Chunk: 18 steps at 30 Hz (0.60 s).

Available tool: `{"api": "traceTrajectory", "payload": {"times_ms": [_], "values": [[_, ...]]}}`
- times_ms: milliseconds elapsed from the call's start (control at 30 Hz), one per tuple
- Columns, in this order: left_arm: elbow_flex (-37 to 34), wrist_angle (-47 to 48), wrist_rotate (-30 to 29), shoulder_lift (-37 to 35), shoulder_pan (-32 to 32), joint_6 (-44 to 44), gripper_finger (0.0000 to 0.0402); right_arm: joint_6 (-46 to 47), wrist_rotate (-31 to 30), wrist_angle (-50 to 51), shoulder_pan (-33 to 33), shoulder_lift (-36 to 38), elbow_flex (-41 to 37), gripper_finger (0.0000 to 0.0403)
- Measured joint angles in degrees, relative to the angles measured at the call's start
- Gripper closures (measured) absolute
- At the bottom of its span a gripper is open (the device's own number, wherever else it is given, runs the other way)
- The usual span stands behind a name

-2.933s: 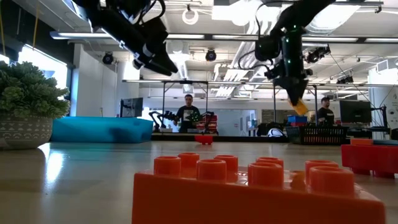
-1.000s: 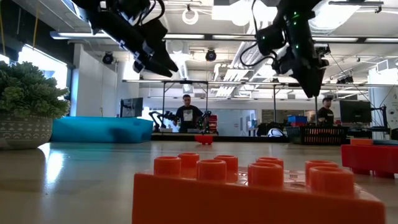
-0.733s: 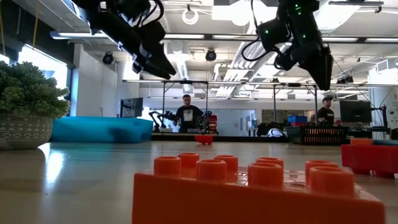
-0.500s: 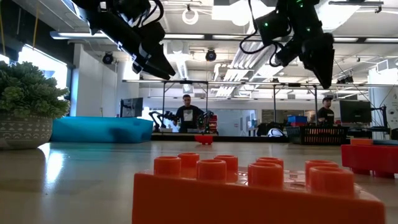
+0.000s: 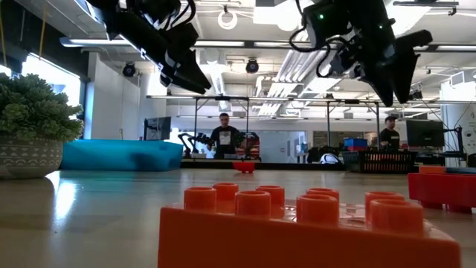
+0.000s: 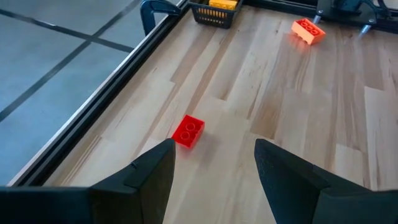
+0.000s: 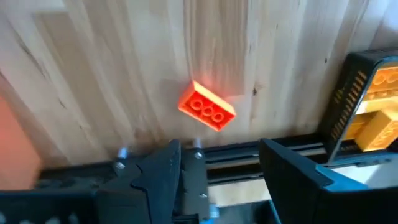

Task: Sort & place blocks by color
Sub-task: Put the orange game piece into the orange bin

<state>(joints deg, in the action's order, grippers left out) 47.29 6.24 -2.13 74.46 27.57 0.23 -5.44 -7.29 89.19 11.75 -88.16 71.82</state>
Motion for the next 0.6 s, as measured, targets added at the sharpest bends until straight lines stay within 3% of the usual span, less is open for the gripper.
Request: {"api": "traceTrajectory", "payload": {"times_ms": [167,600], "values": [[0.01,0.0,0.0,0.0,0.02,-0.07,0.0194,-5.67,1.36,-1.25,-0.18,0.09,-5.57,0.0196],[0.01,-0.02,-0.22,0.0,0.02,-1.55,0.0194,-11.79,-4.31,-8.61,-0.29,0.09,-18.5,0.0196]]}}
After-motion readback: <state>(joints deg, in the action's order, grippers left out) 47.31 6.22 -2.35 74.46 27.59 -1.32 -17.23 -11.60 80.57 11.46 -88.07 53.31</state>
